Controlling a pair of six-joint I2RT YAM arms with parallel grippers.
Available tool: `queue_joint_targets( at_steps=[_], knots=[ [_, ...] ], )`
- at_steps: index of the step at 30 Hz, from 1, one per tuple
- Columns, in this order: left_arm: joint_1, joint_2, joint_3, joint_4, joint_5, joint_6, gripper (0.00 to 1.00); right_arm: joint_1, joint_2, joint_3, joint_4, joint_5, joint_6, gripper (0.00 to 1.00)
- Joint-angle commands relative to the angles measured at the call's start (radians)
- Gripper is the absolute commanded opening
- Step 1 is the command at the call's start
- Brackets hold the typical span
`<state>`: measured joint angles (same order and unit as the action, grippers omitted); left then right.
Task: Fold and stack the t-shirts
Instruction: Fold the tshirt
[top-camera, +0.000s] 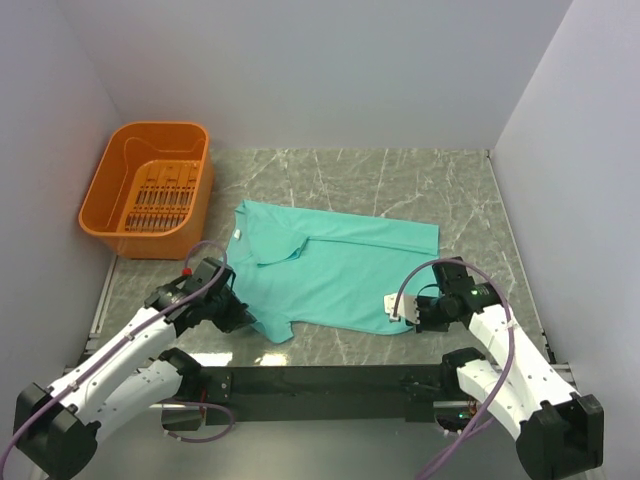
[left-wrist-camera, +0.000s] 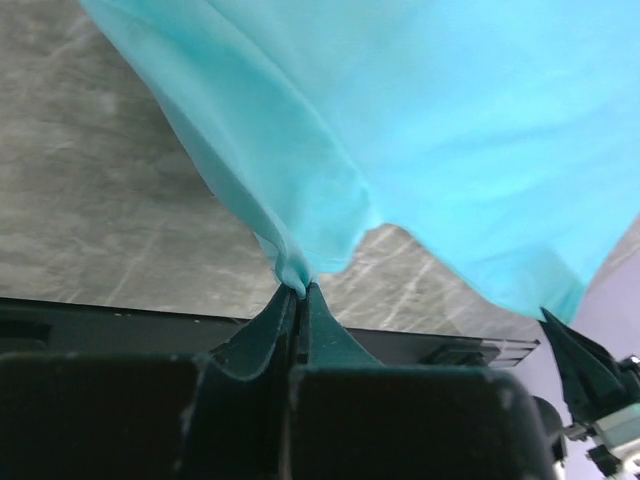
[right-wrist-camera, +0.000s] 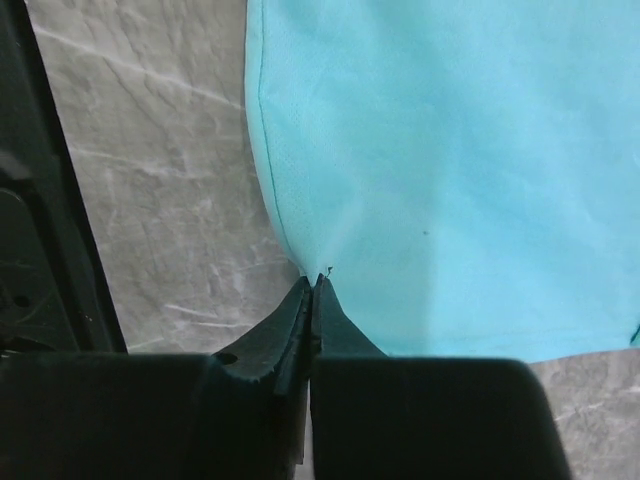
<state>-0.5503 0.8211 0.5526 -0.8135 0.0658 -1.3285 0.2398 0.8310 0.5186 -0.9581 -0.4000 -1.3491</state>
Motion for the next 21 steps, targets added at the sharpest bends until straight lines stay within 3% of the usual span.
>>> queue_joint_targets(
  at_steps=[1,7,15,21],
  knots=[
    [0.004,-0.007,0.069,-0.022,-0.015,-0.003,0.01,0.001,-0.006,0.041,-0.024,-0.066,0.024,0.00],
    [0.038,-0.011,0.128,-0.038,-0.011,0.025,0.00,-0.056,0.017,0.089,-0.039,-0.120,0.033,0.00],
    [0.187,0.006,0.176,-0.004,0.029,0.097,0.01,-0.316,0.108,0.155,-0.071,-0.212,-0.061,0.00],
    [0.250,0.096,0.248,0.100,0.065,0.115,0.01,-0.370,0.227,0.172,-0.012,-0.249,-0.027,0.00]
  ],
)
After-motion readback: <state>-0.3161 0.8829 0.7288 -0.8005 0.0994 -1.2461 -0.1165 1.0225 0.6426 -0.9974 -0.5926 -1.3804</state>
